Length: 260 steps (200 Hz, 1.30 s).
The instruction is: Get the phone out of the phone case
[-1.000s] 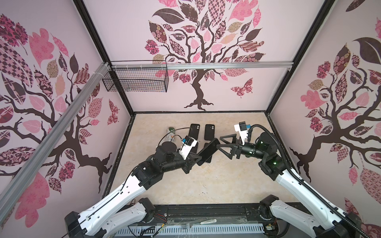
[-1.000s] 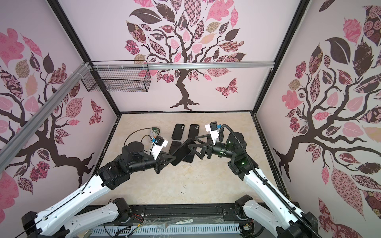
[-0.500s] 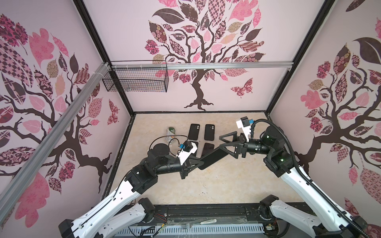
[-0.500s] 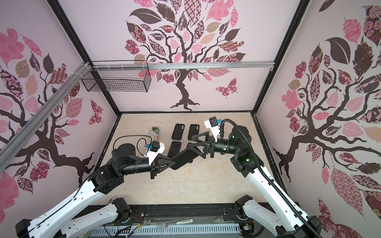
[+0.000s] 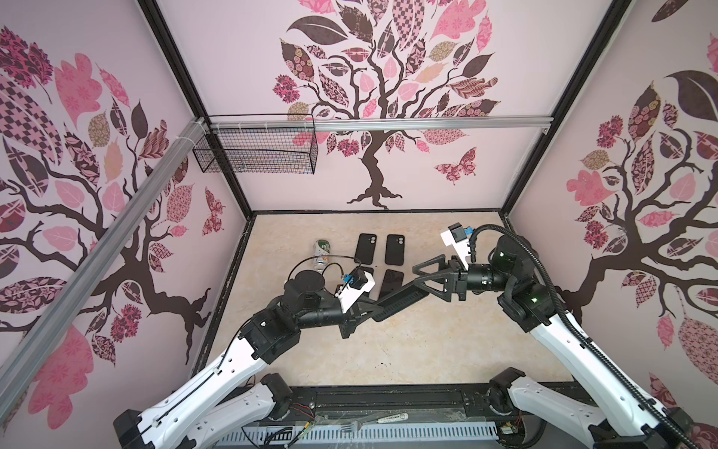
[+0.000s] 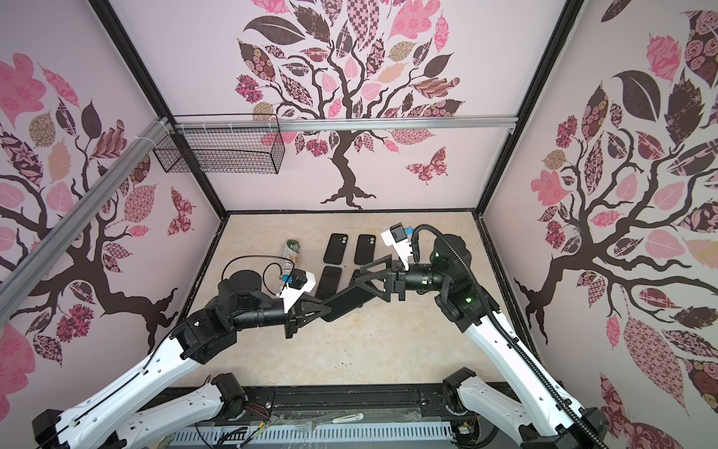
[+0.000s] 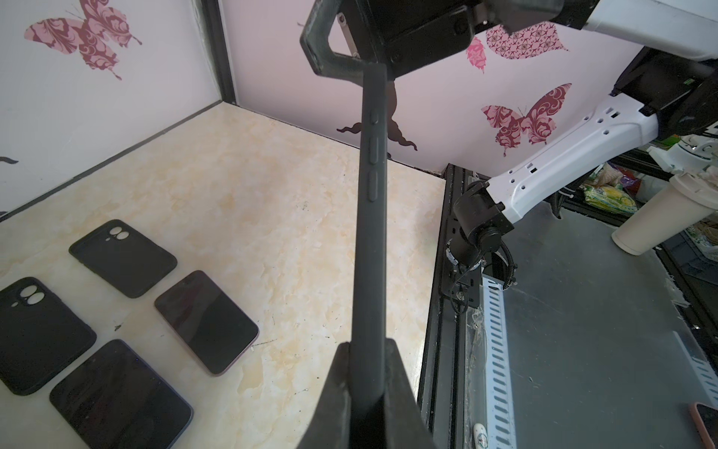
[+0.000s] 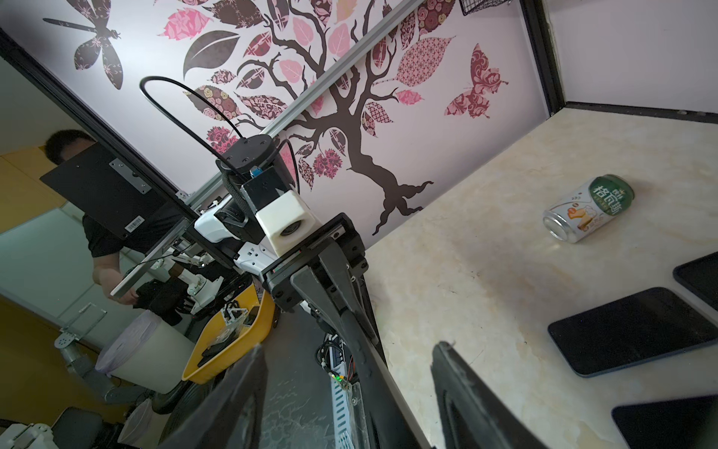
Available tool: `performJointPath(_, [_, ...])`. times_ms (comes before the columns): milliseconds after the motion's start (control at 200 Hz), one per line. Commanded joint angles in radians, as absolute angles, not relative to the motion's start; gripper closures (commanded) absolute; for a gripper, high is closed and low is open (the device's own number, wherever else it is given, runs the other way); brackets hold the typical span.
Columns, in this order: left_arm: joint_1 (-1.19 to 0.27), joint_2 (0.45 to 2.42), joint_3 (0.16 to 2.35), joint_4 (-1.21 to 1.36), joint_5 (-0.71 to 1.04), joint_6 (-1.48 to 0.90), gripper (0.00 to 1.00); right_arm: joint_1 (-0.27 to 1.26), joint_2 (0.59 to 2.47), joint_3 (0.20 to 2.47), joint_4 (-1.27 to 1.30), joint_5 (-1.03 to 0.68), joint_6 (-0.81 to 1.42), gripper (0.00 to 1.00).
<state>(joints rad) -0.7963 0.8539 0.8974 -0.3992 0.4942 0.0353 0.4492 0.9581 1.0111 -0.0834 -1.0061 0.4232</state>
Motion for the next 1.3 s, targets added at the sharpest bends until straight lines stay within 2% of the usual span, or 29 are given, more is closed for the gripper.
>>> performJointPath(0, [-0.793,0.824,0.901,-0.314,0.531,0.039,1.0,0.448,0.963,1.049,-0.117,-1.004,0.402,0.3])
performJointPath(205, [-0.793,0.816,0.895,-0.301,0.545,0.029,1.0,0.448,0.968,1.044,-0.066,-1.091,0.455,0.35])
performJointPath(435, [-0.793,0.825,0.894,-0.266,0.551,0.014,1.0,0.448,0.972,1.04,-0.084,-1.09,0.466,0.42])
performJointPath(640, [-0.792,0.834,0.899,-0.262,0.558,0.015,1.0,0.448,0.977,1.027,-0.026,-1.092,0.532,0.52])
performJointPath(860, [-0.793,0.832,0.894,-0.275,0.536,0.023,1.0,0.449,0.978,1.003,0.046,-1.104,0.608,0.52])
performJointPath(1050, [-0.793,0.829,0.899,-0.273,0.527,0.025,1.0,0.448,0.983,0.988,0.041,-1.101,0.62,0.58])
performJointPath(1295, [-0.793,0.827,0.905,-0.259,0.531,0.013,1.0,0.448,0.986,0.973,0.032,-1.101,0.608,0.5])
